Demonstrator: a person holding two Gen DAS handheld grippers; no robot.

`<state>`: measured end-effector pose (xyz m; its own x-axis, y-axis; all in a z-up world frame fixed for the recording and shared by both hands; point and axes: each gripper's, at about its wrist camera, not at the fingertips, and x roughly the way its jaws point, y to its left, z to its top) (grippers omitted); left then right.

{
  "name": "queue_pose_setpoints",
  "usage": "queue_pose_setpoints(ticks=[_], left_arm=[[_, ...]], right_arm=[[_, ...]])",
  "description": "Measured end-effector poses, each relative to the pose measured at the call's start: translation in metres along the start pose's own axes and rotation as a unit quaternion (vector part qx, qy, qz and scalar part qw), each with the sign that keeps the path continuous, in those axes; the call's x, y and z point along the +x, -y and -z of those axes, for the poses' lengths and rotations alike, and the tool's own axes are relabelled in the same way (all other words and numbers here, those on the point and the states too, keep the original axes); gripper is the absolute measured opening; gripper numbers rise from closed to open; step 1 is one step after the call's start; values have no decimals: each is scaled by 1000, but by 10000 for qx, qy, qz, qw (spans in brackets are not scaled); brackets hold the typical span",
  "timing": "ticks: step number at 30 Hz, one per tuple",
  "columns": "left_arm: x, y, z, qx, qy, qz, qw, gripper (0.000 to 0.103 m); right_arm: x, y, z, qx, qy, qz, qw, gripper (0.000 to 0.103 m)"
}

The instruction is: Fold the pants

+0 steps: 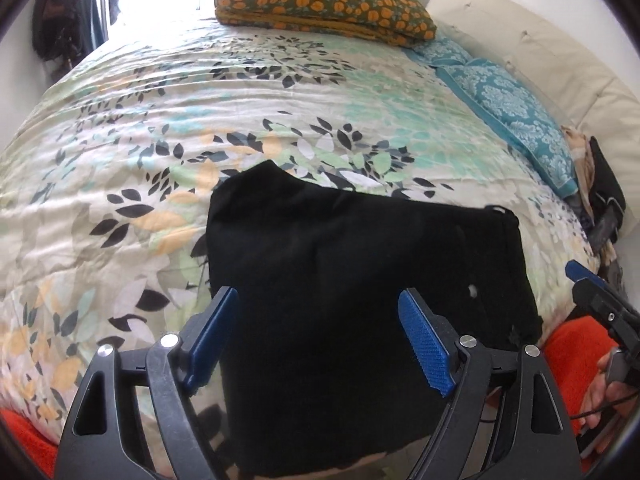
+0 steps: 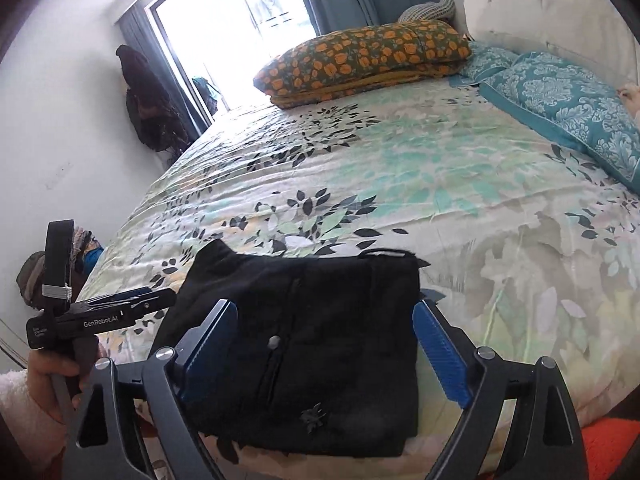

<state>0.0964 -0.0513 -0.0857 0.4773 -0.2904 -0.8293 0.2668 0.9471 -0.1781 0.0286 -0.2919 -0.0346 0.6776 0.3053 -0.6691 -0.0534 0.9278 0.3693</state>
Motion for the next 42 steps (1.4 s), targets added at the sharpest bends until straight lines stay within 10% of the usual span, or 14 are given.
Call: queue_pose_setpoints(ticks=[5, 14, 20, 28, 32, 39, 42], left_arm=[[22, 18, 45, 389, -608, -56, 9974, 84], [-21, 22, 36, 189, 14, 98, 9998, 84], [25, 15, 60, 394, -627, -365, 9966, 84], [-30, -37, 50, -727, -42, -125, 9973, 84], [-27, -70, 46, -1200, 6, -355, 9921, 84], [18, -65, 58, -802, -695, -349, 9937, 85], [2, -71, 55, -1024, -592, -291, 9926, 84]], right_arm=[[48, 2, 54, 13, -1157, 487, 9921, 92], [-4, -23, 33, -456, -294, 558, 9970, 92], [51, 6, 69, -75, -1733, 943, 9803, 98], [-19, 51, 54, 1050, -286, 824, 9906, 98], [-34, 36, 40, 653, 311, 521, 9960, 98], [41, 20, 43, 167, -1042, 355, 9938, 89], [23, 50, 40, 948, -751, 390, 9919, 87]])
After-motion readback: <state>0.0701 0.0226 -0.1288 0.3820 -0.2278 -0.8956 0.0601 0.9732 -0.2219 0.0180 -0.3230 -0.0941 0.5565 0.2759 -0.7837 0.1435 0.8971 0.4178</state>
